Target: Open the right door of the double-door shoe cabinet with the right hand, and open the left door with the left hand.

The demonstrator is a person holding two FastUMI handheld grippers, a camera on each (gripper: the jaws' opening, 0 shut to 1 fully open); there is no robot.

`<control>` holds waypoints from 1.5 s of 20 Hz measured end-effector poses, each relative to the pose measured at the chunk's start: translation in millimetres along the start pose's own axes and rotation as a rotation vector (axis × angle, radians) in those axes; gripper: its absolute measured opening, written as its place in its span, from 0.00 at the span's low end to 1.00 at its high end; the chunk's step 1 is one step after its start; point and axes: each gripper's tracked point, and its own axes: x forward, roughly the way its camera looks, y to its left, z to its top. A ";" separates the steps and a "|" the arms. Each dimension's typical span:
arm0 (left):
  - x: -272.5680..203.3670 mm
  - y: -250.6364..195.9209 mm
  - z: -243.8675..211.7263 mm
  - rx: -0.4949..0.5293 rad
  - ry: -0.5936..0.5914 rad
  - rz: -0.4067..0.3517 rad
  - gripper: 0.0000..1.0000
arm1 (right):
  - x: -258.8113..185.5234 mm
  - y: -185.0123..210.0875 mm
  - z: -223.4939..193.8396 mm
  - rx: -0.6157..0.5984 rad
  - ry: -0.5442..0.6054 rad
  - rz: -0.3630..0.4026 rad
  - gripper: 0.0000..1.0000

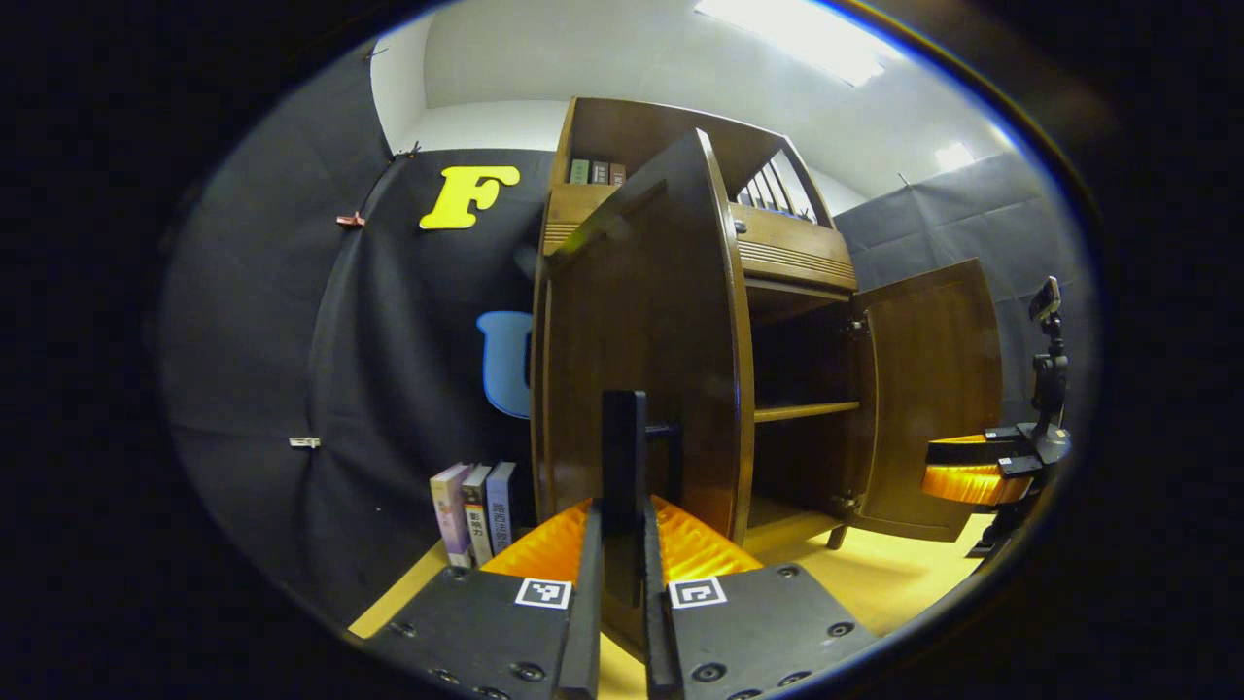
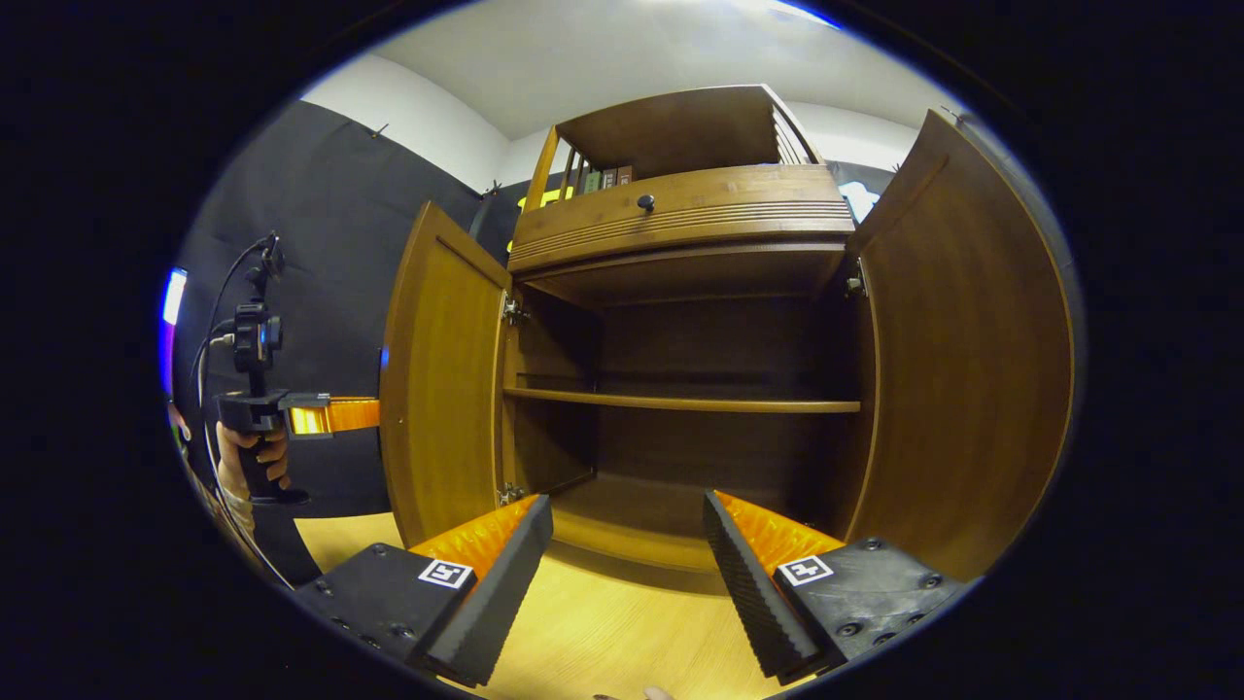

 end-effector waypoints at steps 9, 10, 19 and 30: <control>-35.9 55.0 -1.5 0.025 0.031 0.236 0.13 | 6.4 9.6 -11.1 0.021 0.026 0.055 0.98; -41.6 47.2 5.0 0.024 0.022 0.220 0.12 | 7.2 9.4 -12.2 0.014 0.030 0.054 0.98; -38.7 -74.8 24.3 0.026 -0.011 -0.065 0.19 | 15.4 -26.2 -13.9 0.013 0.050 -0.109 1.00; 50.6 -140.1 0.2 -0.014 -0.003 -0.114 0.89 | 10.2 -53.0 3.4 -0.078 0.034 -0.306 0.96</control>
